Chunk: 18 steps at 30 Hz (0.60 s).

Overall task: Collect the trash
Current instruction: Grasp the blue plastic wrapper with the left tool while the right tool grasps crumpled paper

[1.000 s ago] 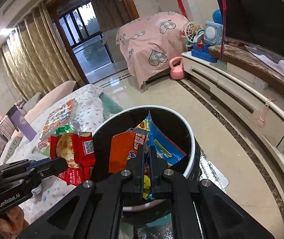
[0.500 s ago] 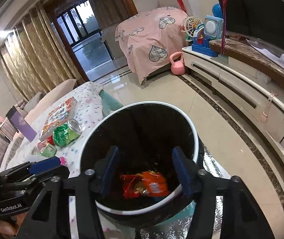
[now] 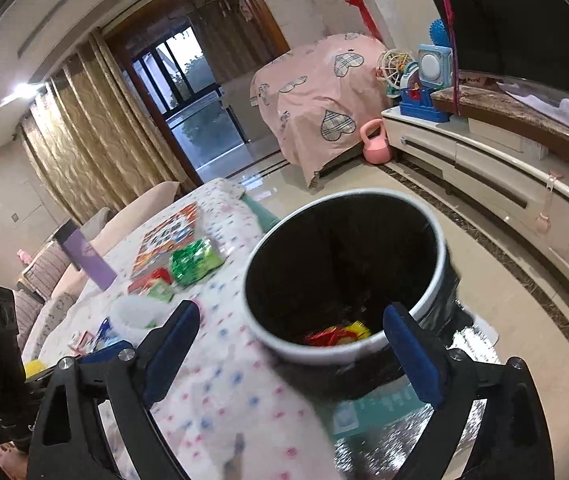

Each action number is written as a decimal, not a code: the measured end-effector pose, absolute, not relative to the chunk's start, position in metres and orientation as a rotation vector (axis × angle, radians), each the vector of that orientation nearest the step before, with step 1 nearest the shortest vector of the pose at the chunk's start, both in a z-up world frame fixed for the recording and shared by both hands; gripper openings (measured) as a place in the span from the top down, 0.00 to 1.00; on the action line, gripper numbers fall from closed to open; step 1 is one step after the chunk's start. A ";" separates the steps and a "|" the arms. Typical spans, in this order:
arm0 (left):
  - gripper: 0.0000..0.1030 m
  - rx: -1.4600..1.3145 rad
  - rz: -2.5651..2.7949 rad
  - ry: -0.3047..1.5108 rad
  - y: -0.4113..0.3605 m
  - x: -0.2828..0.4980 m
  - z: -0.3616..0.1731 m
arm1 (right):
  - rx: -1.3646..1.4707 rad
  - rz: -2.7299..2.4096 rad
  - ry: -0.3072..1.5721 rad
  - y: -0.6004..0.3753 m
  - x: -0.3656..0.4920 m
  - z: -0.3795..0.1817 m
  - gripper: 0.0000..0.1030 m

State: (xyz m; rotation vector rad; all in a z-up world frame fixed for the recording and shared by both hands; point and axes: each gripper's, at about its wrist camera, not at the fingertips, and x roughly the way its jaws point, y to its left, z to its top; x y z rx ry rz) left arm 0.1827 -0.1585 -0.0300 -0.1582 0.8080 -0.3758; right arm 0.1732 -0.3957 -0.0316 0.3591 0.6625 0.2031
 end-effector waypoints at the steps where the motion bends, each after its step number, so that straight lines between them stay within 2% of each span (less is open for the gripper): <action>1: 0.40 -0.160 -0.371 0.809 -0.155 0.180 -0.031 | 0.366 0.211 0.667 -0.390 0.171 -0.033 0.08; 18: 0.40 -0.256 -0.226 0.796 -0.053 0.137 -0.045 | 0.322 0.345 0.740 -0.300 0.146 -0.051 0.08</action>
